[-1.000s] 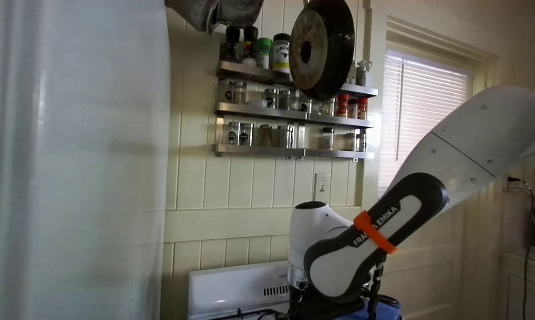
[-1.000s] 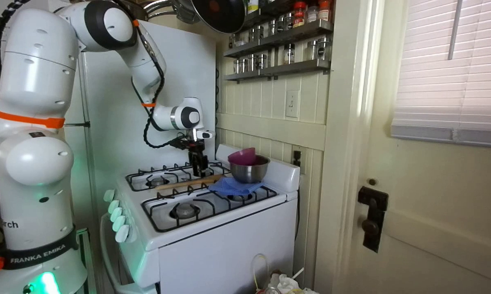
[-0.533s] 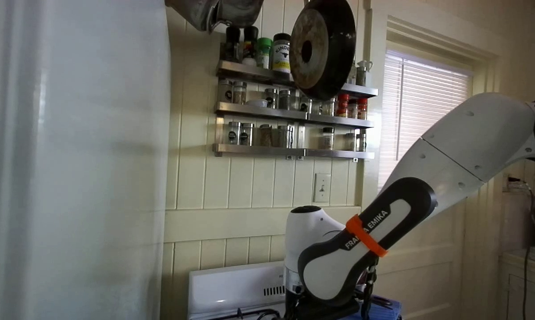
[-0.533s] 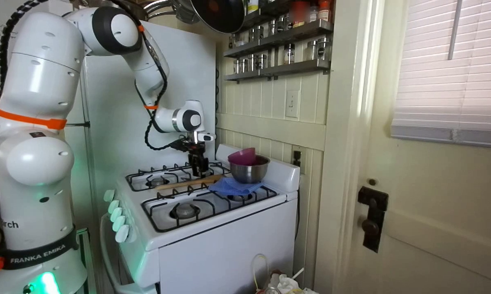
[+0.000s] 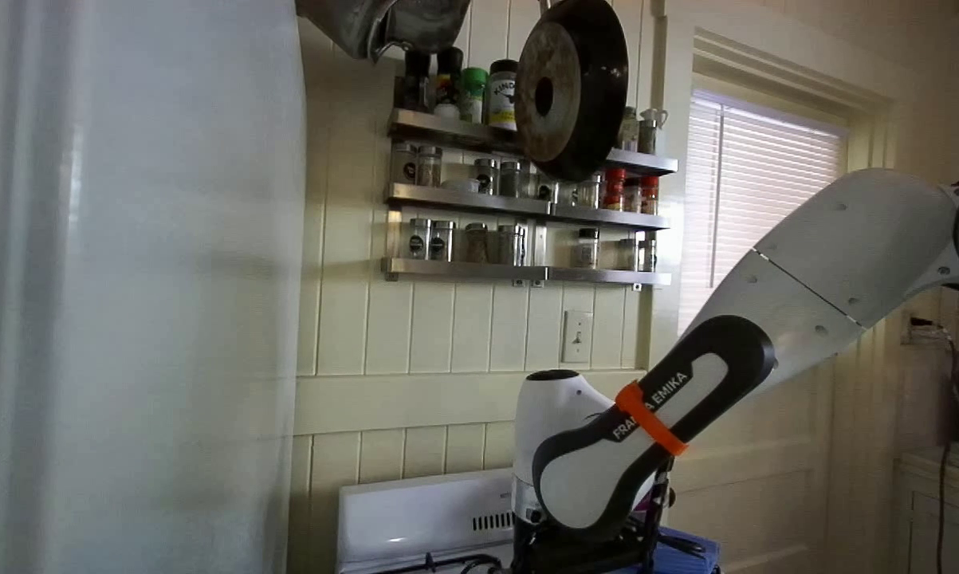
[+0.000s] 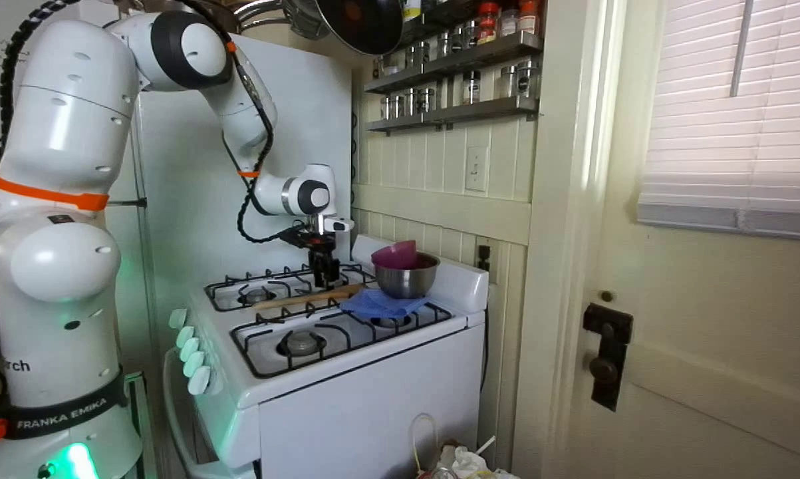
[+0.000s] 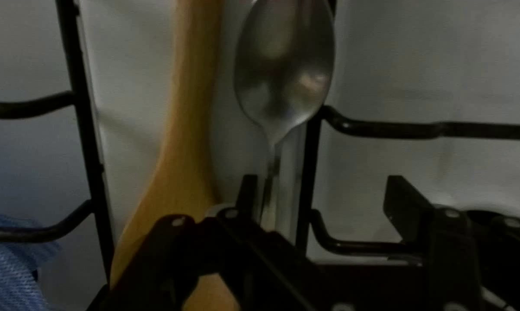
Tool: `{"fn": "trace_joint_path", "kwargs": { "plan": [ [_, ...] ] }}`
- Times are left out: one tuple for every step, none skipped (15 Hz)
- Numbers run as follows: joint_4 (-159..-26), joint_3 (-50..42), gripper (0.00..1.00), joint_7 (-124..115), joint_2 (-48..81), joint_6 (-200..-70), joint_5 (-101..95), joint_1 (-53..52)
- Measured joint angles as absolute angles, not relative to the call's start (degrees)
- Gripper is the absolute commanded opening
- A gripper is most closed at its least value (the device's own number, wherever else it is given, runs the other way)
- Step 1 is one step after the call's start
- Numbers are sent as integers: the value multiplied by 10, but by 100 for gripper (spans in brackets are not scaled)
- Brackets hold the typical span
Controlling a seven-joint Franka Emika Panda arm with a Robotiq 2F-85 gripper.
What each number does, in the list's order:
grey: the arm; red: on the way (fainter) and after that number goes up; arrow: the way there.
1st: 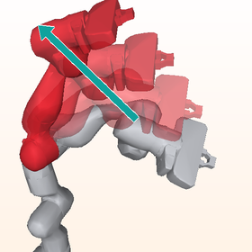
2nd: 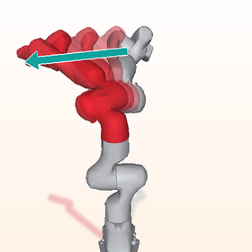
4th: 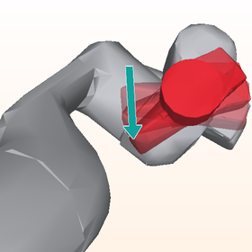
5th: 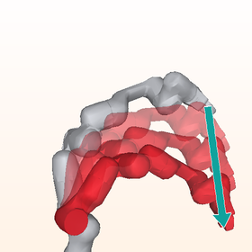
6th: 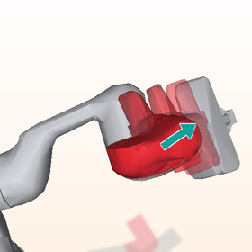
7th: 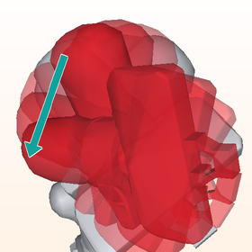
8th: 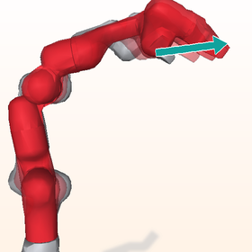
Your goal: Put the silver spoon in the silver bowl
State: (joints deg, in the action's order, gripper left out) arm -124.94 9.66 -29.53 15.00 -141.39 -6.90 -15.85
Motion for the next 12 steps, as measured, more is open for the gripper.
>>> {"fn": "trace_joint_path", "kwargs": {
  "plan": [
    [-1249,95,43,-295,150,-1414,-63,-158],
    [-1249,93,35,-293,148,-1413,-58,-157],
    [-1249,91,26,-292,147,-1410,-55,-156],
    [-1249,89,19,-291,145,-1407,-52,-156],
    [-1249,88,12,-291,144,-1404,-52,-155],
    [-1249,86,4,-291,143,-1401,-52,-155],
    [-1249,85,1,-291,143,-1399,-52,-155],
    [-1249,85,0,-291,142,-1398,-51,-155],
    [-1248,86,0,-291,142,-1398,-51,-156],
    [-1247,87,0,-291,143,-1398,-50,-158],
    [-1247,87,1,-291,143,-1398,-50,-159],
    [-1247,87,1,-291,143,-1397,-50,-159]
  ]
}}
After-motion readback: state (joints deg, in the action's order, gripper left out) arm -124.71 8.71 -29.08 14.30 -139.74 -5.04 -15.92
